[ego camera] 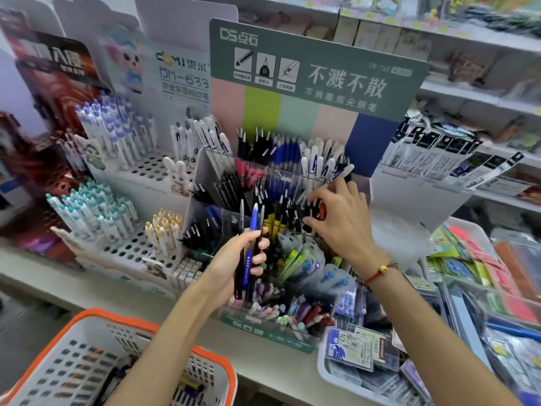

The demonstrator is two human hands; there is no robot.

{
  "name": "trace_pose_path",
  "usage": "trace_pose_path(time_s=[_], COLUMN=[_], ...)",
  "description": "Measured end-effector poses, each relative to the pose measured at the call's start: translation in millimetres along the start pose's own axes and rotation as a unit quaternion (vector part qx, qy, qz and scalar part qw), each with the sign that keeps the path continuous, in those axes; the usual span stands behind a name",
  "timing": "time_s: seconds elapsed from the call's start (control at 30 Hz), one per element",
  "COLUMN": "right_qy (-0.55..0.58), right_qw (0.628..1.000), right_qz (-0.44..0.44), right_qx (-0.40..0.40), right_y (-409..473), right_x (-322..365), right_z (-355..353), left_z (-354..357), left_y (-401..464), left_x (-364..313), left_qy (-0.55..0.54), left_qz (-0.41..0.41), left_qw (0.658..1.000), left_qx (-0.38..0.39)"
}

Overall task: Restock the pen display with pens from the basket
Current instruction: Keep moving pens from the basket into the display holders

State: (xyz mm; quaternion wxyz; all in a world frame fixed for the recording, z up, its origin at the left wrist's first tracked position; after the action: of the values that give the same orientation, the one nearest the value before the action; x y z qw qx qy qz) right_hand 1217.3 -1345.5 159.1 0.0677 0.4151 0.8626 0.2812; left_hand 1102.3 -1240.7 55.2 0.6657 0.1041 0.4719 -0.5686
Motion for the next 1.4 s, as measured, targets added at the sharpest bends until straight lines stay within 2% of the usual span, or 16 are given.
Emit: trace_pose_path(time_s=[0.1,0.23,0.4,0.53,0.63,0.7,0.77,0.93,1.03,1.27,1.4], right_qy=[0.161,0.31,0.444,0.439,0.501,0.506,0.471,0.38,0.284,0.122,0.095], right_qw=[0.986,0.931,0.854,0.864,0.818,0.808,0.834,0.907,0.945,0.963,0.967], right_qz=[0.047,0.15,0.222,0.239,0.276,0.266,0.219,0.095,0.009,-0.139,-0.13], right_qx=[-0.015,0.12,0.153,0.059,-0.055,-0.142,-0.187,-0.158,-0.162,-0.194,-0.195], right_y=[-11.3,-27.4,-32.7,-25.4,-11.2,-1.1,7.5,21.2,25.5,26.0,27.7], right_x=[20.6,35.5,37.2,22.5,11.8,9.3,19.6,63.5,85.3,113.0,113.2], right_z=[-10.8,19.5,34.5,20.0,0.4,-14.5,-20.7,1.6,6.8,21.1,21.6], left_z=[2.6,7.7,4.6,-7.2,-32.4,-48.0,-56.8,-61.4,-64.5,-82.2,-86.9], left_y=[-5.2,-11.0,-15.3,-14.5,-6.6,-3.3,-1.3,-5.9,-10.9,-16.4,-19.1], left_x=[-4.2,-2.3,-2.1,-8.0,-14.6,-18.9,-22.7,-24.4,-24.4,-29.6,-32.0], left_qy=[0.06,0.114,0.119,0.102,0.041,0.033,0.024,-0.054,-0.109,-0.16,-0.144], left_qz=[0.037,0.038,0.014,0.013,0.024,0.039,0.05,0.013,-0.02,-0.03,-0.022], left_qw=[0.997,0.993,0.993,0.995,0.997,0.994,0.993,0.995,0.991,0.983,0.985], left_qx=[0.014,0.021,0.022,0.002,-0.064,-0.099,-0.107,-0.08,-0.075,-0.088,-0.089])
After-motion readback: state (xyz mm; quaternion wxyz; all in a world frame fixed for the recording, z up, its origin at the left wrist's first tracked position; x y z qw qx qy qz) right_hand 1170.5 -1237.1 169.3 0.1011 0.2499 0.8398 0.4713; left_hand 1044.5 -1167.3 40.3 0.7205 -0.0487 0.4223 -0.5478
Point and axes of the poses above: each hand's wrist, its own y-axis towards the middle knuckle, its own z-axis out of the palm, x = y × z, the point moved 9 cm from there along y, towards the middle knuckle, and after that the axes turned 12 degrees about -x, right-handed, at the moved point
